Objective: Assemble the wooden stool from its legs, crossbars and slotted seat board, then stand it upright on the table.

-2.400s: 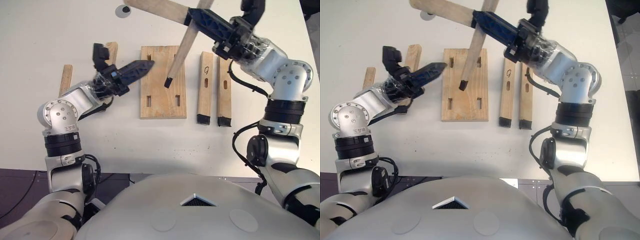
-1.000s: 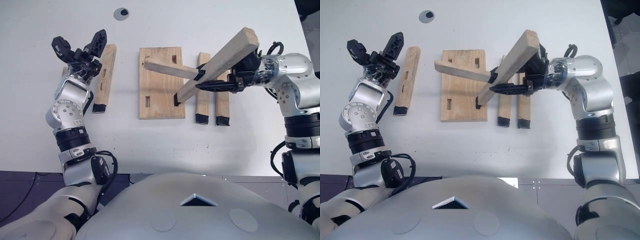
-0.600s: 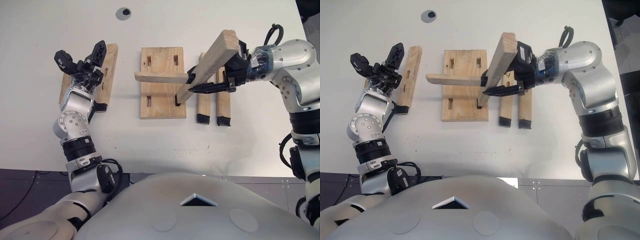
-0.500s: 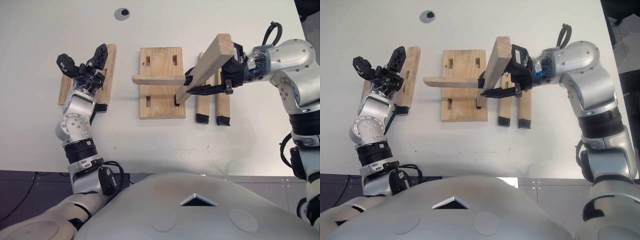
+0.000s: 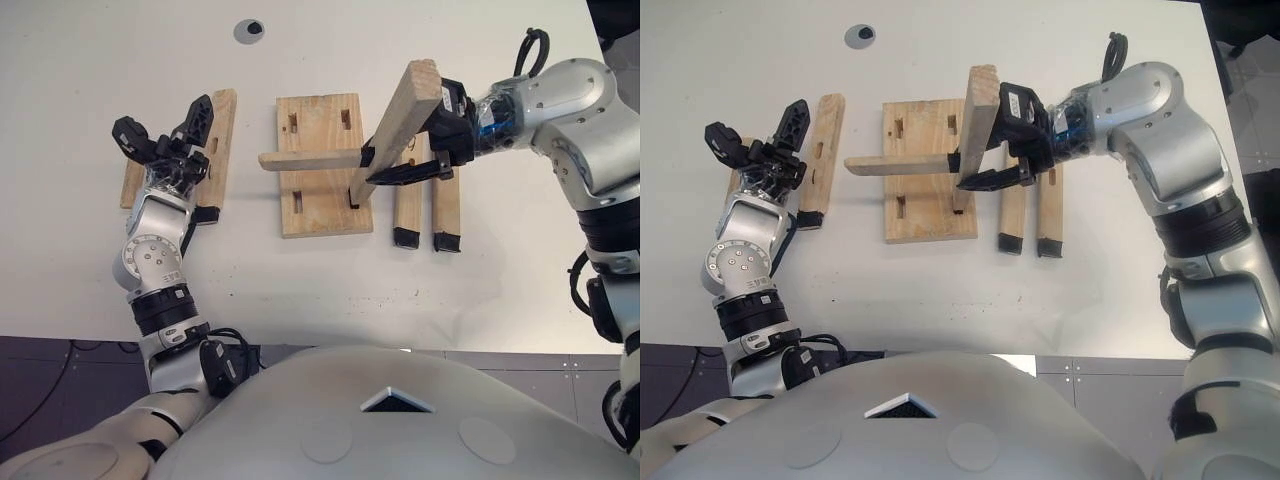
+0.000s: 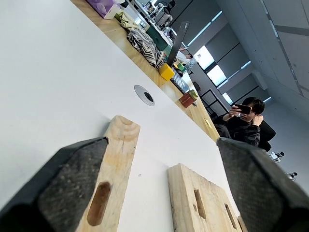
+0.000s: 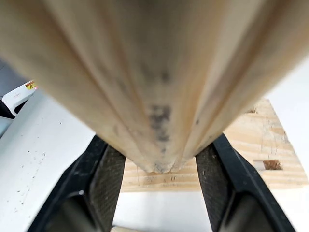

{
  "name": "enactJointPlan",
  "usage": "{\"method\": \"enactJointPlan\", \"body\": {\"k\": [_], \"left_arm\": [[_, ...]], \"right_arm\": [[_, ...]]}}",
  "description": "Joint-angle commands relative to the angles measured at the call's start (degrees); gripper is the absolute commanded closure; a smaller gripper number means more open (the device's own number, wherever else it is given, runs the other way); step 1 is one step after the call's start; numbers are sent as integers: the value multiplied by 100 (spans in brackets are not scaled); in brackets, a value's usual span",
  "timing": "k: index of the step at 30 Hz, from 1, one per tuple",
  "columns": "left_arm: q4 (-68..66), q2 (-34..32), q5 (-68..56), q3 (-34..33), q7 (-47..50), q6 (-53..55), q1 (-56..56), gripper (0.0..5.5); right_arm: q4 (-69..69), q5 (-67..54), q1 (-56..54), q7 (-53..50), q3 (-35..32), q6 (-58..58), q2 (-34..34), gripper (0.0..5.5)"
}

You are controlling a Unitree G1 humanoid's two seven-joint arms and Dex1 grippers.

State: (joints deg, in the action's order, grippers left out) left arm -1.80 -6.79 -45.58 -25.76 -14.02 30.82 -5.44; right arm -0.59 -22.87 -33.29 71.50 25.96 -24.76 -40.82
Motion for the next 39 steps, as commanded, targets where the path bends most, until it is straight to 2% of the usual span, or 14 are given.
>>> {"method": "enactJointPlan", "body": {"k": [1,7,11,15,18,24,37,39], "left_arm": [[146,-76,-27,2,112,126,39,135],[183,-172,-34,24,134,288,28,135],[180,-155,-29,39,166,303,-36,135],[198,-100,-25,35,175,251,20,135],[259,-62,-93,19,212,281,66,135],[268,-93,-104,19,240,314,89,135],[-9,-188,29,37,50,92,-228,135],[-39,-210,32,42,32,77,-270,135]], "right_arm": [[534,1345,1083,-462,1267,-678,-191,346],[-365,1556,1562,-734,1710,-617,-433,347],[60,1702,1279,-774,1807,-645,-161,347],[573,1269,929,-582,1588,-1069,118,347],[986,1450,715,-537,1737,-1015,215,347],[760,1457,920,-646,1938,-1051,135,347],[150,911,399,-1057,991,-1123,329,347],[98,891,344,-1123,902,-1144,336,303]]}}
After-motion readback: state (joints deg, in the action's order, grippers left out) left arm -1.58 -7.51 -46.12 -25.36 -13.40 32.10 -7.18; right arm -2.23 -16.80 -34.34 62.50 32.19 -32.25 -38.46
